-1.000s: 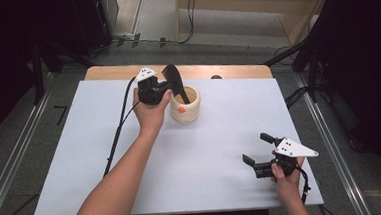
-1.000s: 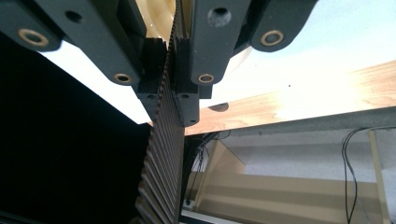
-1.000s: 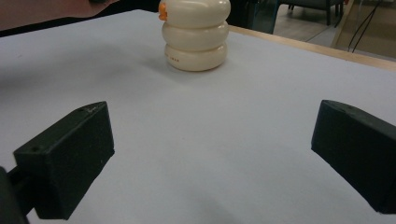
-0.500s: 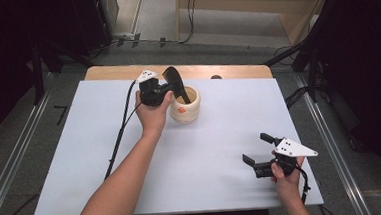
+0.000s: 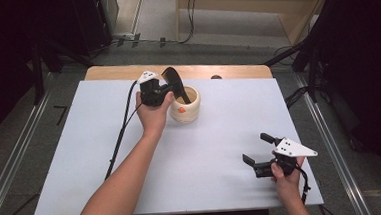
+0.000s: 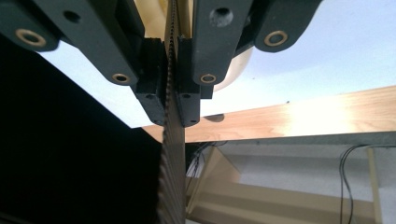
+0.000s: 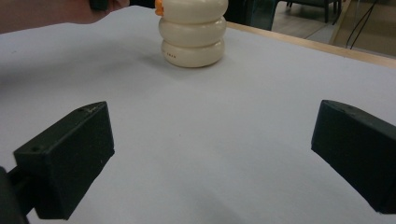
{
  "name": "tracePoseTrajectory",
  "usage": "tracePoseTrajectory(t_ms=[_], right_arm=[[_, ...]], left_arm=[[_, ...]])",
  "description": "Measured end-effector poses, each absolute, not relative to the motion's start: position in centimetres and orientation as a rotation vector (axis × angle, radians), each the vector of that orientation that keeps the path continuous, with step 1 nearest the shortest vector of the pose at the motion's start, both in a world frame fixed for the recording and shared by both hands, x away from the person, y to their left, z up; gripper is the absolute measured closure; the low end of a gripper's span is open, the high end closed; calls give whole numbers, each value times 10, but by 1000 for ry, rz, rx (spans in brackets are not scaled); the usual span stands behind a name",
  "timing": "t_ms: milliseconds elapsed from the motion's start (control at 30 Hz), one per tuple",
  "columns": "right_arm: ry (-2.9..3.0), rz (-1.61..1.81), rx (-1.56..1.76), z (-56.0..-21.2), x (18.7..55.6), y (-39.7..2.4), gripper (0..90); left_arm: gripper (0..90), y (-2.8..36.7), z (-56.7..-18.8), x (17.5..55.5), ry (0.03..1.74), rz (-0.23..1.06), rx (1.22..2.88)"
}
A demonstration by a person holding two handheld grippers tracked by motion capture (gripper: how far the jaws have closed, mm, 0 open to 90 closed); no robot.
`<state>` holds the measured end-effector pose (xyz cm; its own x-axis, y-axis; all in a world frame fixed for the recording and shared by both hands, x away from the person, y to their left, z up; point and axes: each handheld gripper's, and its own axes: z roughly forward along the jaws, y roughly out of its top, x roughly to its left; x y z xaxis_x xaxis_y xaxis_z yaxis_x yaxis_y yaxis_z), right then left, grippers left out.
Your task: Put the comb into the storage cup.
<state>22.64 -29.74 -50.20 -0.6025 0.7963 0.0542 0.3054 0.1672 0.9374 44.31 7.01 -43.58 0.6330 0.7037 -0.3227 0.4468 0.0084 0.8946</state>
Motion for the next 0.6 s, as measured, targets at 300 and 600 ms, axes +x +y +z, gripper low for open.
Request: tracePoseTrajectory(t_ms=[300,600], right_arm=[[1997,1430,1035,-502,227,-297,0],[1997,1431,1036,-502,227,-297,0]], left_arm=[[670,72,-442,442,1019,339,1670],[413,76,-445,440,1029,374,1704]])
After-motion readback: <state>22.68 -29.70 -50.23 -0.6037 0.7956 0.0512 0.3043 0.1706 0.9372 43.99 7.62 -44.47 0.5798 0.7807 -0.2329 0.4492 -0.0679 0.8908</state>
